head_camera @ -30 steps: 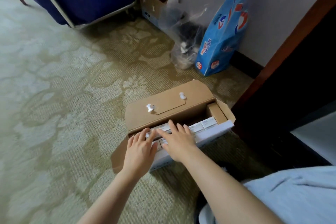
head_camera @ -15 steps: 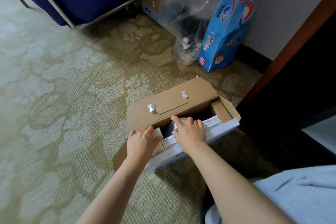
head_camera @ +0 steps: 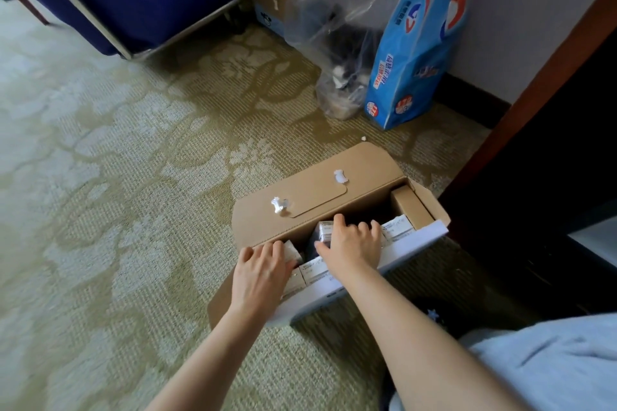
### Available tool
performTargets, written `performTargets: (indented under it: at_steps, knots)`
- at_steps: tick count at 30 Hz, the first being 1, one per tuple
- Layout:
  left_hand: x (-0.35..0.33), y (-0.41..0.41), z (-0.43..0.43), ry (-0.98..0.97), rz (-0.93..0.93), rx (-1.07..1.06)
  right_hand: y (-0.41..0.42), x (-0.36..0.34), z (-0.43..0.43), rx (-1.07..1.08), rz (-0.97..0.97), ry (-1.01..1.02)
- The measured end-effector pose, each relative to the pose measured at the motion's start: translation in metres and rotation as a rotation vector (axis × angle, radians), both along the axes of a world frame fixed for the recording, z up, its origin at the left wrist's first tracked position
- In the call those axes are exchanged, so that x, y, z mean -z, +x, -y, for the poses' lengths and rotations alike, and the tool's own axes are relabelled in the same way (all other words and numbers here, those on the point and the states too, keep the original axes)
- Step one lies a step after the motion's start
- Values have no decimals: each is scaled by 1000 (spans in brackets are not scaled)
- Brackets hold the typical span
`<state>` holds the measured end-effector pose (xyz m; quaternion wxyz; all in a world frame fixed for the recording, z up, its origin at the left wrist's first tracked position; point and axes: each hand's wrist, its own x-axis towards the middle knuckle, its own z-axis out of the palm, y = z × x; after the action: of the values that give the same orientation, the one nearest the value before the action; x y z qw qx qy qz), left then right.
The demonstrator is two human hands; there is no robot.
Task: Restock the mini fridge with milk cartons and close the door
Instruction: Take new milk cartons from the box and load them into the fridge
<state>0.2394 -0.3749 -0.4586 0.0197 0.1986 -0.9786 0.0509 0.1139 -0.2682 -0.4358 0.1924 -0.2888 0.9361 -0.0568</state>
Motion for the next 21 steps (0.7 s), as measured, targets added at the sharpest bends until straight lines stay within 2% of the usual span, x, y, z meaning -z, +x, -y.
performTargets:
  at_steps: [6, 11, 15, 21]
  knots:
    - [-9, 2, -2, -27, -32, 53, 2, -6, -6, -18, -31, -65]
    - [-33, -2, 7, 31, -186, 84, -1, -22, -14, -20, -34, -213]
    - [-56, -12, 11, 92, -310, 144, -6, -54, -16, -62, 20, -299]
    - [-109, -30, 8, 178, -413, 205, -14, -104, -29, -82, -90, -372]
